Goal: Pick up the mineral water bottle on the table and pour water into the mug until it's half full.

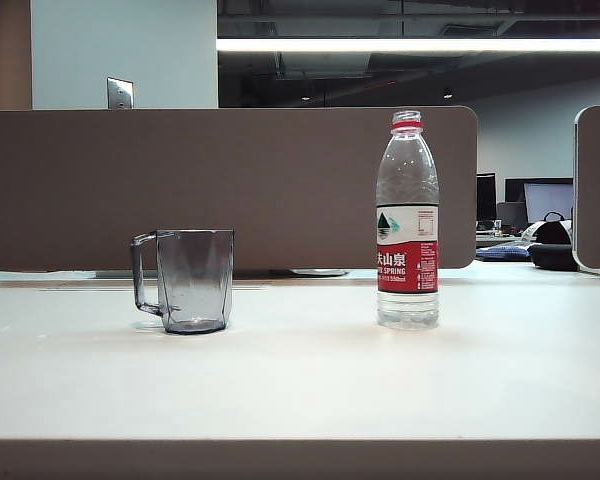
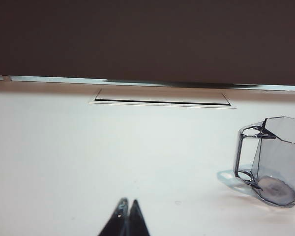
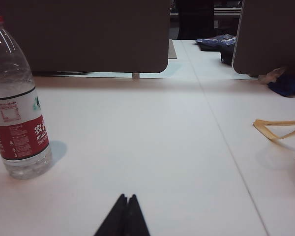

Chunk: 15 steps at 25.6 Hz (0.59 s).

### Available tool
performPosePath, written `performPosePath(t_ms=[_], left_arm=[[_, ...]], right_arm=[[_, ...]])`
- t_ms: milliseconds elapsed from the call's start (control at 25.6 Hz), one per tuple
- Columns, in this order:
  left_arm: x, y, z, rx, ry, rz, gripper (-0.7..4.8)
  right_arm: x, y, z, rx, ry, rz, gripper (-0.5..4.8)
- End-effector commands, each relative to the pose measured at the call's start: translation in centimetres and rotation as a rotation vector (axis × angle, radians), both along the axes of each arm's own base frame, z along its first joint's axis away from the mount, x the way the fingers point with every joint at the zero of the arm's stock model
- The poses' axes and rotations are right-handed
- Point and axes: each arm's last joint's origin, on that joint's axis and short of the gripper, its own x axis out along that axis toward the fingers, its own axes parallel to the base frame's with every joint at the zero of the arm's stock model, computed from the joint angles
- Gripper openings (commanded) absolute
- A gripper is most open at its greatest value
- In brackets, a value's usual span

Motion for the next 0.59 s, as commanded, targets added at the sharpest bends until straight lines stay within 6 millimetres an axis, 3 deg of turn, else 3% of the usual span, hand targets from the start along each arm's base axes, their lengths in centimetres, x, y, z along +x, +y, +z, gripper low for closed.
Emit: performPosePath(t_ms=[39,313,430,509,587], left_arm=[[0.0,0.0,0.2,-0.002,-0.016,-0.007,-0.05],[0.0,0.0,0.2,-0.006,-0.016,-0.007,-0.05],[-0.1,0.0,0.5,-0.068,-0.023,-0.010,-0.05],[-0.5,-0.1,2.2,-0.070,-0.072,-0.032,-0.05],[-1.5,-0.2,5.4,-0.053,-0.139,-0.075,-0.05]], right_arm=[[0.0,0.0,0.1,0.023,-0.026,0.007,-0.06],[0.0,0.0,0.1,0.025,-0.026,0.007,-0.06],[-0.1,0.0,0.7,0.133,-0.048,0.010,-0.06],[-0.6,0.2,2.7,0.209,-0.098,0.049,-0.06],[-1.6,0.3,5.8,0.221,-0.157,0.109,-0.06]])
